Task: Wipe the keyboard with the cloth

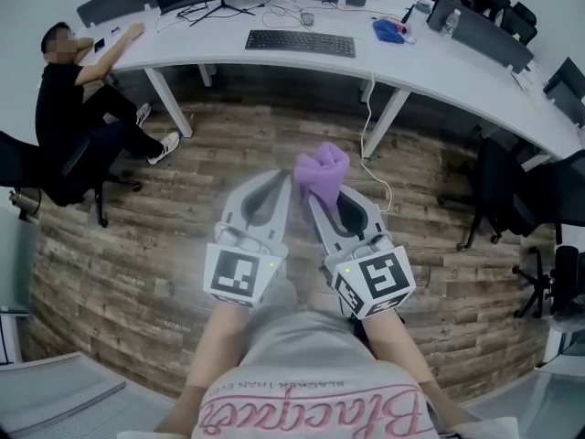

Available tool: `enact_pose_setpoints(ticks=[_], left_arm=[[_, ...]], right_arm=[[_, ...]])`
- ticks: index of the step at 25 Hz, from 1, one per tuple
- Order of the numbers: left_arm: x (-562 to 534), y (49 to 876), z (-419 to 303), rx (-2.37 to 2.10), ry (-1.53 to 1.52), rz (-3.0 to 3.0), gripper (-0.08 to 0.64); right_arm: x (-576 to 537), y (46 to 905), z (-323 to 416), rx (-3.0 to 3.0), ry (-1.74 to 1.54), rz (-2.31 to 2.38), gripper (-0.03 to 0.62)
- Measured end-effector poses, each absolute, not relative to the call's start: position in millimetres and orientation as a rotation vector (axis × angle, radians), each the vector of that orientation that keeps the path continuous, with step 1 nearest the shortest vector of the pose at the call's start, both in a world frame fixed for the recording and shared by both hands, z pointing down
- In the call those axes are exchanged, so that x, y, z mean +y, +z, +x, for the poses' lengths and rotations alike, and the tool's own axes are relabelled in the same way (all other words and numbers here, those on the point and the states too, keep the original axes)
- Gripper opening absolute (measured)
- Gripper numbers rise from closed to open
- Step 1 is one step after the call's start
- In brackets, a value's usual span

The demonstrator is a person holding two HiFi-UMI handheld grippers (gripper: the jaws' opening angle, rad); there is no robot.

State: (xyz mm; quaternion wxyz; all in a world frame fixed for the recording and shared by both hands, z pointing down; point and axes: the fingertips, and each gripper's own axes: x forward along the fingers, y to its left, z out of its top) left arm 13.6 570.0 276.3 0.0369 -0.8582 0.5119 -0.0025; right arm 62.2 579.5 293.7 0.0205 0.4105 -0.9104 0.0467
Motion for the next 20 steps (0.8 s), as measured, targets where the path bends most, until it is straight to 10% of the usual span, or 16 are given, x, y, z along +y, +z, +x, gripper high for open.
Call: enact_pose_setpoints(ticks=[20], left_arm=[[389.2, 277.8, -59.6, 1.501, 0.016, -2.681, 0.006]], right_arm=[[408.1, 293.4, -0.5, -2.735, 0.136, 1.374, 0.091]])
